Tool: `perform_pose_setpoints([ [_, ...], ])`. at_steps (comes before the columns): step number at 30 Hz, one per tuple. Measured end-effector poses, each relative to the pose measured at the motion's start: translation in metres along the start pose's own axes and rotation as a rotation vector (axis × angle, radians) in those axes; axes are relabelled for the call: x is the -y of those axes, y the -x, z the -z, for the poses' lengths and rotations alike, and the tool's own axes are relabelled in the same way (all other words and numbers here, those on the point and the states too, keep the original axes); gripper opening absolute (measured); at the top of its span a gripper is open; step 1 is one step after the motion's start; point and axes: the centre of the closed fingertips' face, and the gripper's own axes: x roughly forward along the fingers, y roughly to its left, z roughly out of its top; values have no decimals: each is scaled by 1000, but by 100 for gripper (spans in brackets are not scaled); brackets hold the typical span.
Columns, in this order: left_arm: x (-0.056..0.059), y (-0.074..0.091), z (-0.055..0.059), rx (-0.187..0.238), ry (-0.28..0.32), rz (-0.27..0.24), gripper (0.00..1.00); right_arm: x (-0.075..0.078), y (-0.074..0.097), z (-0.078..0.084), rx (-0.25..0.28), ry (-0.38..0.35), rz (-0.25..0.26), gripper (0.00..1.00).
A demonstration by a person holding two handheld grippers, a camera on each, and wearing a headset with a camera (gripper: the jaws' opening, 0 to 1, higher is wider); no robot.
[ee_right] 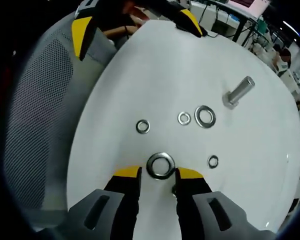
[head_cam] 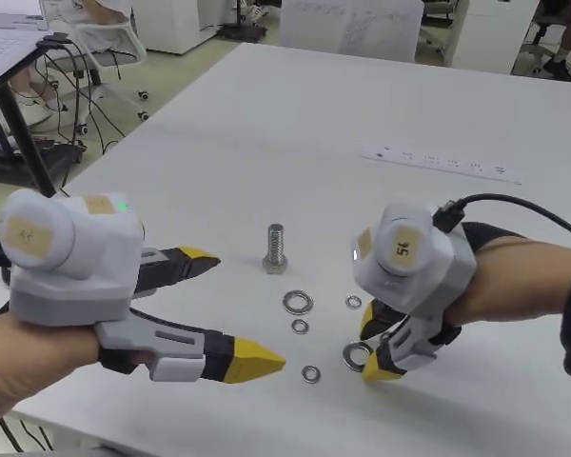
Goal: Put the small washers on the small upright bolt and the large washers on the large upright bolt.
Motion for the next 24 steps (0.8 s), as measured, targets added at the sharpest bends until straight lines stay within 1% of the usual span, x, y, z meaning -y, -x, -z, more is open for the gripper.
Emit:
perform_pose_setpoints([
  [4,0,1,0,2,1,-1,89,1,0,-1,-10,11,-1,28],
  [14,1,2,0,4,-1,0,88,0,0,-2,-27,1,-17,27],
  [16,1,2,-1,3,-2,0,88,1,0,-2,-32,4,-13,24],
  [22,1,1,0,-1,-7,1,88,1,0,-1,-33,-9,-14,24],
  [24,1,1,0,-3,-12,-1,88,2,0,-1,-30,-25,-13,24],
])
